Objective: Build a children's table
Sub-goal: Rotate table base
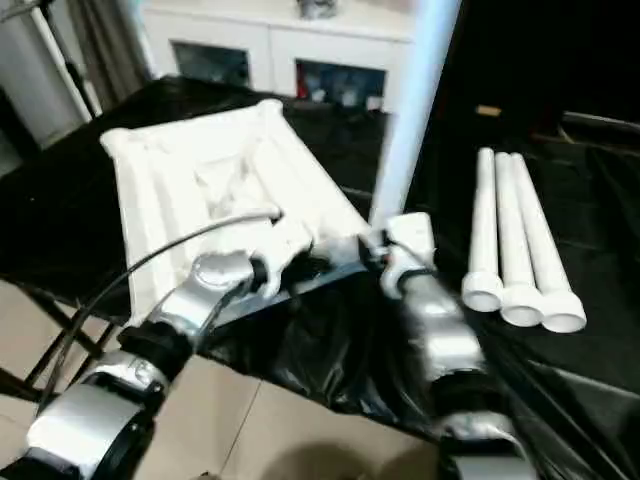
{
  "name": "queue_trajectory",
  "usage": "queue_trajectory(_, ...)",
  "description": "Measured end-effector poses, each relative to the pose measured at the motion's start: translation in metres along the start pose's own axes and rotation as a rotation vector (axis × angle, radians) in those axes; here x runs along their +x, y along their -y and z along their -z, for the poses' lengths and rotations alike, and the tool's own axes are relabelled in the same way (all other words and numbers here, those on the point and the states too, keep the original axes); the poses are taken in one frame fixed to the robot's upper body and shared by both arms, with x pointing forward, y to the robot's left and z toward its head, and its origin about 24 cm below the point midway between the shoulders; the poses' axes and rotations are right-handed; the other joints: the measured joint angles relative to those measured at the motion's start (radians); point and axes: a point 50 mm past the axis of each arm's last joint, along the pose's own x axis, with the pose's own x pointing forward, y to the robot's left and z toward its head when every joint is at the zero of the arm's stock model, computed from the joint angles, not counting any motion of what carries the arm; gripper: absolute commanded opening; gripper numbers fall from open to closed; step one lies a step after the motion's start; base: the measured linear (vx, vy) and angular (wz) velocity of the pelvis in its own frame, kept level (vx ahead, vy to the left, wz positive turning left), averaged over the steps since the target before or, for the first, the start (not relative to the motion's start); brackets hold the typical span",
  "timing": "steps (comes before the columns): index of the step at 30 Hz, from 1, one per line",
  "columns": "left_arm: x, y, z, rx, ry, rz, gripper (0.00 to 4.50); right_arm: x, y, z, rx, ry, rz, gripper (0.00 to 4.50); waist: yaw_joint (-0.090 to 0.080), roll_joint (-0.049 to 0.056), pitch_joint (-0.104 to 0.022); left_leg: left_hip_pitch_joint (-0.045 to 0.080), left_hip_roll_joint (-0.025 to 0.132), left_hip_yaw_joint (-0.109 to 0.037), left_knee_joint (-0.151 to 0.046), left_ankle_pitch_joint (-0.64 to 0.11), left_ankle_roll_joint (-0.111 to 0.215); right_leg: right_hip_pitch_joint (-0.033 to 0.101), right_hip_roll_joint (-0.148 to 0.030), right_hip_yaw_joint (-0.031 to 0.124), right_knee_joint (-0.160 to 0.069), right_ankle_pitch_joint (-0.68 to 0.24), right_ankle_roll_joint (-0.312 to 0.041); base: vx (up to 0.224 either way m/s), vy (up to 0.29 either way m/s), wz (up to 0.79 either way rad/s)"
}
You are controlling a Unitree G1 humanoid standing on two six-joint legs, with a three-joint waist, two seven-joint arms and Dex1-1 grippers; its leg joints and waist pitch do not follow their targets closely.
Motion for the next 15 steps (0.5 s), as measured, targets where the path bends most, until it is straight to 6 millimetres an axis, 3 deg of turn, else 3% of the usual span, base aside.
queue_trajectory(7,-0.045,-0.054,-0.005,0.028,0.006,-0.244,0.91,-0.018,0.016,-0.009,-0.099,0.016,-0.133,3.89,-0.003,0.000,0.000,-0.003,0.000,0.000,-0.001,-0.001,0.002,-0.002,0.000,-0.001,-0.003,-0.002,0.002,0.000,0.000,0.00)
queue_trajectory(12,-0.111,-0.095,0.015,0.096,-0.167,-0.516,0.91,-0.036,0.015,-0.007,-0.150,-0.041,-0.269,3.89,-0.016,-0.003,0.002,-0.003,0.001,-0.001,-0.001,-0.001,0.002,-0.003,0.001,-0.001,-0.002,-0.002,0.002,0.000,0.000,0.00)
queue_trajectory(15,-0.139,-0.108,0.018,0.111,-0.237,-0.640,0.76,-0.040,0.003,-0.004,-0.142,-0.069,-0.365,3.89,-0.018,-0.008,0.003,-0.003,0.001,-0.001,-0.001,-0.001,0.001,-0.002,0.001,-0.001,-0.001,-0.002,0.002,0.000,0.000,0.00)
